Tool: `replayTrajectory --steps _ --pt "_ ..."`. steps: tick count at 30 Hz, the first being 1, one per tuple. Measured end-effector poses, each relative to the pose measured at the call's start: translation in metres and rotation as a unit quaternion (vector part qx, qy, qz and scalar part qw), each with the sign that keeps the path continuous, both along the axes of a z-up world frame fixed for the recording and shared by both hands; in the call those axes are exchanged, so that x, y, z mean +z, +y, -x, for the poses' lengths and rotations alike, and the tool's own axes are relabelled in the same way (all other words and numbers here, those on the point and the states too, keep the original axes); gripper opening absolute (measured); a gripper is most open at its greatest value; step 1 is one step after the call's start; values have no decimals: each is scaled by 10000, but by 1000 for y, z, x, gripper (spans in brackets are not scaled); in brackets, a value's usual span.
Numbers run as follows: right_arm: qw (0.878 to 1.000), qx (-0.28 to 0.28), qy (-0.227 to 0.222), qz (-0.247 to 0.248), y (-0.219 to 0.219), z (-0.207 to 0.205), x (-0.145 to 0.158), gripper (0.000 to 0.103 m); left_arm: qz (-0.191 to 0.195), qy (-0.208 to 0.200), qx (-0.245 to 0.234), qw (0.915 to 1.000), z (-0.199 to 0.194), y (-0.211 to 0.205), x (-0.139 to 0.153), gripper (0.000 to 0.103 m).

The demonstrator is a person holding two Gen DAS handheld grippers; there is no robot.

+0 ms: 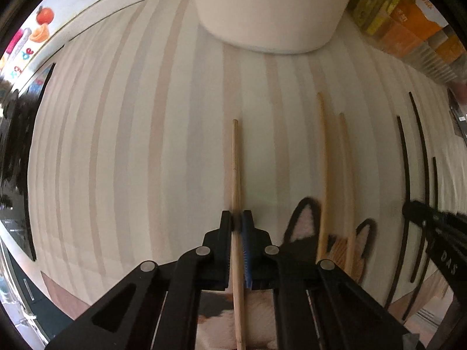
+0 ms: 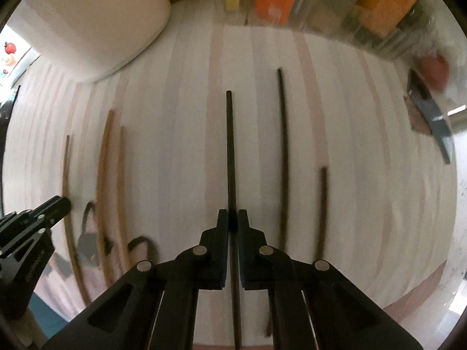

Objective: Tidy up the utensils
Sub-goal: 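Grasp a wooden chopstick with the left tool while the right grasps a dark one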

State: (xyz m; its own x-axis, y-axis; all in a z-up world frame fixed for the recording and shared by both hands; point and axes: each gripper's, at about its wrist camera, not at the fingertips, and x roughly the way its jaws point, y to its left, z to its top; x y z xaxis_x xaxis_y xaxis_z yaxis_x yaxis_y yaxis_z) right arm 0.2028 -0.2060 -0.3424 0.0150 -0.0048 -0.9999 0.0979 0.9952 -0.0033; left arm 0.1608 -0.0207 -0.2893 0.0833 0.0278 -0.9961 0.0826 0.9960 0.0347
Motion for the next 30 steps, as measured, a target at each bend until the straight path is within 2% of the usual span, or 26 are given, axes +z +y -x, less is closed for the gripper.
replayTrajectory --steps 4,9,19,22,26,30 --pt "9995 -81 203 -233 9 20 3 6 36 30 6 10000 7 11 0 5" --pt "9996 -24 254 -142 20 31 4 6 18 51 -54 10000 12 15 2 5" --pt "9981 183 532 232 50 13 -4 6 99 67 -17 9999 -3 16 1 5" --pt "9988 171 412 189 59 6 -3 6 86 48 -28 9999 2 15 0 5" --pt "9987 182 464 140 65 -15 -8 6 101 90 -37 9999 6 14 1 5" --pt "9960 380 794 160 71 -13 -9 8 88 68 -34 9999 7 14 2 5"
